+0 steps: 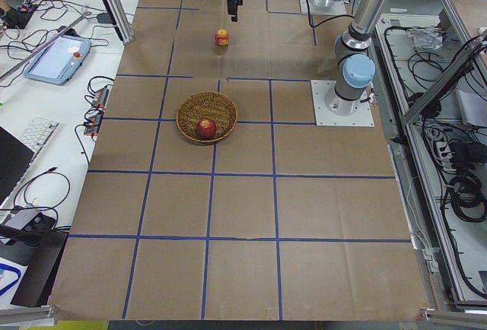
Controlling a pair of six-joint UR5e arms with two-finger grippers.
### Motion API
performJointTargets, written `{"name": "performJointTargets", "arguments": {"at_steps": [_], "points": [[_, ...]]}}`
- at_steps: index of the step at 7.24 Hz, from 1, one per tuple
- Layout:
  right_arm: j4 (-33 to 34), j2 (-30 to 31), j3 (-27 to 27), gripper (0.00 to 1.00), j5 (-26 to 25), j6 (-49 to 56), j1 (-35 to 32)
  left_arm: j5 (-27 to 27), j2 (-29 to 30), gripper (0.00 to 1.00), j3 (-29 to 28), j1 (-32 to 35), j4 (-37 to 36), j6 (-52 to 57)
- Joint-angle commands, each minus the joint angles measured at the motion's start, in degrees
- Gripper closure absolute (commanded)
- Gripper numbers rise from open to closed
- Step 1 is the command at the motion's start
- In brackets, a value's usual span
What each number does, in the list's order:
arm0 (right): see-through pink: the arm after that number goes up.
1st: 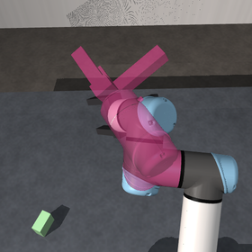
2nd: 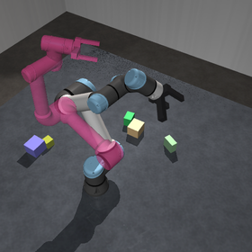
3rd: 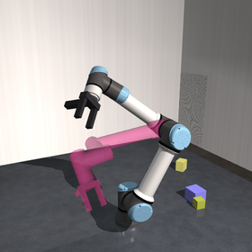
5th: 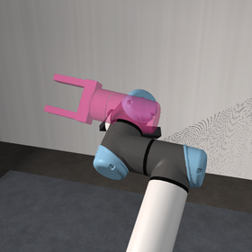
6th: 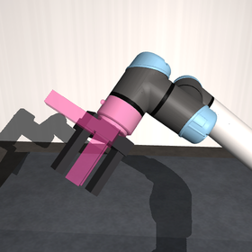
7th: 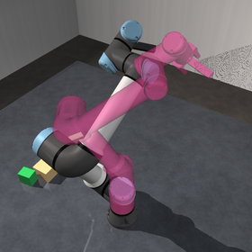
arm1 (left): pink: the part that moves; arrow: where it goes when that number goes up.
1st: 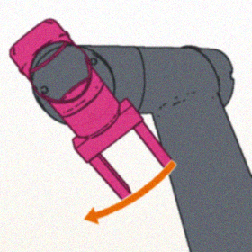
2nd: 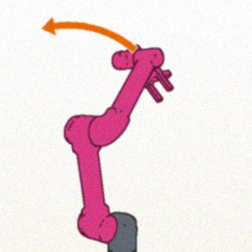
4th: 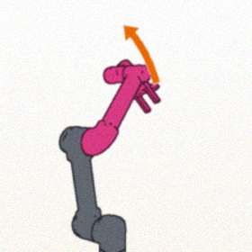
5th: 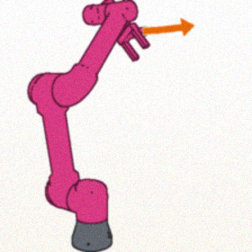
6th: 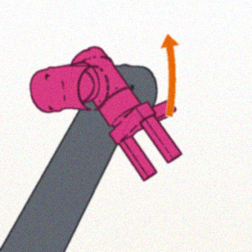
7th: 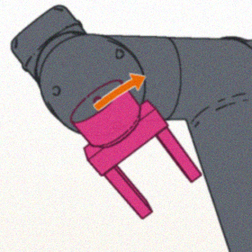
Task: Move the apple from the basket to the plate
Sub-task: 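Set the apple down and raise the left gripper while the right gripper approaches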
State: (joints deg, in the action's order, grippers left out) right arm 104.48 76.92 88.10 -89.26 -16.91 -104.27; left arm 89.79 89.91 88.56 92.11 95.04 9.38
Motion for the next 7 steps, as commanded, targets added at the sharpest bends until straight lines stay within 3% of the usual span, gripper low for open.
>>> {"name": "performJointTargets", "arguments": {"at_steps": [1, 7], "points": [[7.29, -6.58, -0.21, 0.00, -0.21, -5.83, -4.78, -0.06, -0.43, 0.01, 0.12, 0.00, -0.11, -0.06], [16.44, -16.08, 1.98, 0.00, -0.12, -5.85, -8.31, 0.03, -0.52, 0.01, 0.12, 0.00, -0.20, 0.03]]}}
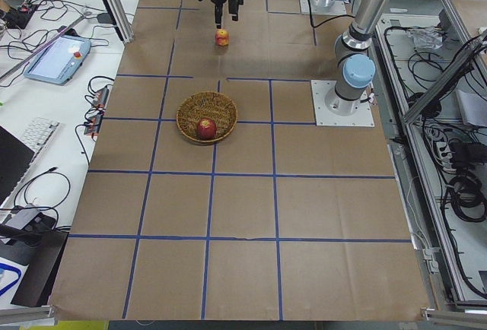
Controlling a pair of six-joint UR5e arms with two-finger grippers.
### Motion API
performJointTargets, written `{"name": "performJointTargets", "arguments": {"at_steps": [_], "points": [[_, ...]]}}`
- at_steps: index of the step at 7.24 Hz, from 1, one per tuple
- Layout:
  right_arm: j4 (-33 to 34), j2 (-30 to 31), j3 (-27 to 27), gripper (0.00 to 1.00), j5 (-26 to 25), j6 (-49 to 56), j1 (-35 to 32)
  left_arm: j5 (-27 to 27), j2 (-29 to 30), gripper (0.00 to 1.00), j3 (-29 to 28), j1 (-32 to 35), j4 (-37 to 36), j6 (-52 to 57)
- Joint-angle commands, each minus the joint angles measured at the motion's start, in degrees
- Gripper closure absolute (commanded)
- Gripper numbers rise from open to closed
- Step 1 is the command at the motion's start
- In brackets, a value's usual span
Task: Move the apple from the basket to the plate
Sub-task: 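Lower the right gripper and grasp the apple on the table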
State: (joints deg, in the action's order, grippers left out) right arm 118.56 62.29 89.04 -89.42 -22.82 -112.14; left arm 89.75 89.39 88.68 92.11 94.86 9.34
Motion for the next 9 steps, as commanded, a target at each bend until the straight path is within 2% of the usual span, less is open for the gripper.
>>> {"name": "performJointTargets", "arguments": {"at_steps": [1, 2, 4, 5, 7, 8, 9], "points": [[4.64, -2.34, 2.44, 0.00, 0.04, 0.06, -0.45, 0.07, 0.00, 0.01, 0.00, -0.09, -0.12, -0.02], [7.27, -3.14, 3.76, 0.00, 0.04, 0.15, -0.36, 0.07, 0.00, 0.01, 0.00, -0.09, -0.12, -0.02], [8.35, -4.28, 4.83, 0.00, 0.04, -0.11, -0.36, 0.07, -0.09, 0.01, 0.00, -0.09, -0.12, -0.02], [8.62, -4.72, 4.74, 0.05, 0.04, -0.20, -0.45, 0.07, -0.27, 0.01, 0.00, -0.18, -0.03, -0.02], [9.23, -4.81, 4.74, 0.37, -0.14, -0.11, -0.45, 0.07, -0.53, 0.01, 0.00, -0.18, 0.06, 0.07], [9.23, -4.81, 4.48, 0.43, -0.14, -0.11, -0.36, 0.07, -0.53, 0.01, 0.00, -0.18, -0.03, 0.07], [9.23, -4.47, 3.95, 0.46, -0.22, -0.11, -0.36, 0.07, -0.71, 0.01, 0.00, -0.44, 0.06, 0.07]]}}
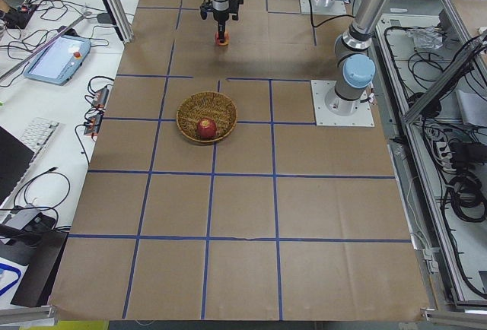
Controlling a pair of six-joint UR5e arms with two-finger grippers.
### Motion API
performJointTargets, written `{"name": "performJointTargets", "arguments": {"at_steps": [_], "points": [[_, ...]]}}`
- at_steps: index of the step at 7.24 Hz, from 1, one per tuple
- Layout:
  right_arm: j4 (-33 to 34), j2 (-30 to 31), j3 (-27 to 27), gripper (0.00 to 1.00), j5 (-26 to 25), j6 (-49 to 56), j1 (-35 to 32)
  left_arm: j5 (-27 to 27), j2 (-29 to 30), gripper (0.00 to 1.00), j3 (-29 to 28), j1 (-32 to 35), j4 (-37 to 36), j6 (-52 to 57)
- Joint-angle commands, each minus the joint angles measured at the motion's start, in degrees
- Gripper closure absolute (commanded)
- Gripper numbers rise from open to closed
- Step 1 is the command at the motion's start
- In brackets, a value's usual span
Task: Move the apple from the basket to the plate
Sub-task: 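Lower the right gripper and grasp the apple on the table, then carry the apple with the right gripper over the white plate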
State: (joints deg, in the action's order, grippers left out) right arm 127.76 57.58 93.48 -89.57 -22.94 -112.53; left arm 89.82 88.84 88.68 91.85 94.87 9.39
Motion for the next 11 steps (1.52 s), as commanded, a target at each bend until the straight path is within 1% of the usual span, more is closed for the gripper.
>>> {"name": "performJointTargets", "arguments": {"at_steps": [1, 3, 4, 6, 7, 8, 11], "points": [[-0.14, 1.21, -0.67, 0.46, -0.17, 0.26, 0.47, 0.00, -0.16, 0.01, 0.00, -0.27, 0.14, 0.01], [-2.41, 8.03, 0.03, 0.45, 0.10, 2.27, 2.57, 0.00, -0.16, 0.01, 0.00, -0.27, 0.22, 0.01], [-6.86, 11.81, 0.12, 0.45, 0.62, 4.46, 5.98, 0.00, -0.16, 0.01, 0.00, -0.27, 0.23, 0.01], [-17.57, 19.89, 0.38, 0.45, 0.89, 17.16, 15.97, 0.00, -0.25, 0.01, 0.00, -0.27, 0.31, 0.01], [-21.72, 22.63, 0.38, 0.45, 0.63, 23.67, 21.86, 0.00, -0.16, 0.01, 0.00, -0.36, 0.23, 0.01], [-24.46, 24.05, 0.56, 0.45, 0.36, 30.34, 27.31, 0.00, -0.25, 0.01, 0.00, -0.36, 0.40, 0.01], [-24.75, 25.47, 2.75, 0.45, -0.08, 43.38, 39.28, 0.00, -0.25, 0.01, 0.00, -0.36, 0.31, 0.01]]}}
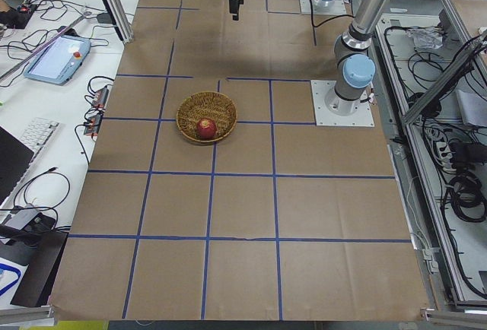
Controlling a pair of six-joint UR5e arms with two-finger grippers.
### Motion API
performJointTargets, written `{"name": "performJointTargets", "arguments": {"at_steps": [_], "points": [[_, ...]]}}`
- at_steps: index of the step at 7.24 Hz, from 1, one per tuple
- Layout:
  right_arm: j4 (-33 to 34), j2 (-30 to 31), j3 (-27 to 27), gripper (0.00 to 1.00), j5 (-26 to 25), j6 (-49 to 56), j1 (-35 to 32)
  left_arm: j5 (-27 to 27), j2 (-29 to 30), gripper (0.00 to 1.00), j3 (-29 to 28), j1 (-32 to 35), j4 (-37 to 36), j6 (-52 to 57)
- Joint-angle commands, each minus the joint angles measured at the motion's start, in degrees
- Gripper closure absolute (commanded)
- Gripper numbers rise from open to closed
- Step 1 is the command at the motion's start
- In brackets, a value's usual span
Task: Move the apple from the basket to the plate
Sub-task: 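Carry the apple with the right gripper over the white plate, then lower the apple onto the plate beside the others and open the right gripper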
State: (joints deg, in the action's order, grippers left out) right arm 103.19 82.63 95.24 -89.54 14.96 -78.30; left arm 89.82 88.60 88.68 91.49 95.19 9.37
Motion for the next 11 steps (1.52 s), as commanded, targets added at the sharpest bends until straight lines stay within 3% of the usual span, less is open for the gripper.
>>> {"name": "performJointTargets", "arguments": {"at_steps": [1, 2, 6, 11], "points": [[0.60, 0.34, 2.05, 0.45, 0.16, 10.74, 9.18, 0.00, -0.01, 0.01, 0.00, 0.00, -0.01, -0.05], [2.17, -0.01, 3.89, 0.45, 0.42, 13.49, 12.53, 0.00, -0.01, 0.01, 0.00, 0.00, -0.01, 0.03], [15.62, -3.60, 10.49, 0.45, 0.25, 15.89, 13.70, -0.09, -0.01, 0.01, 0.00, 0.00, -0.09, -0.05], [21.26, -8.71, 10.49, 0.45, 0.95, 17.91, 15.90, 0.00, 0.08, 0.01, 0.00, 0.26, 0.34, -0.14]]}}
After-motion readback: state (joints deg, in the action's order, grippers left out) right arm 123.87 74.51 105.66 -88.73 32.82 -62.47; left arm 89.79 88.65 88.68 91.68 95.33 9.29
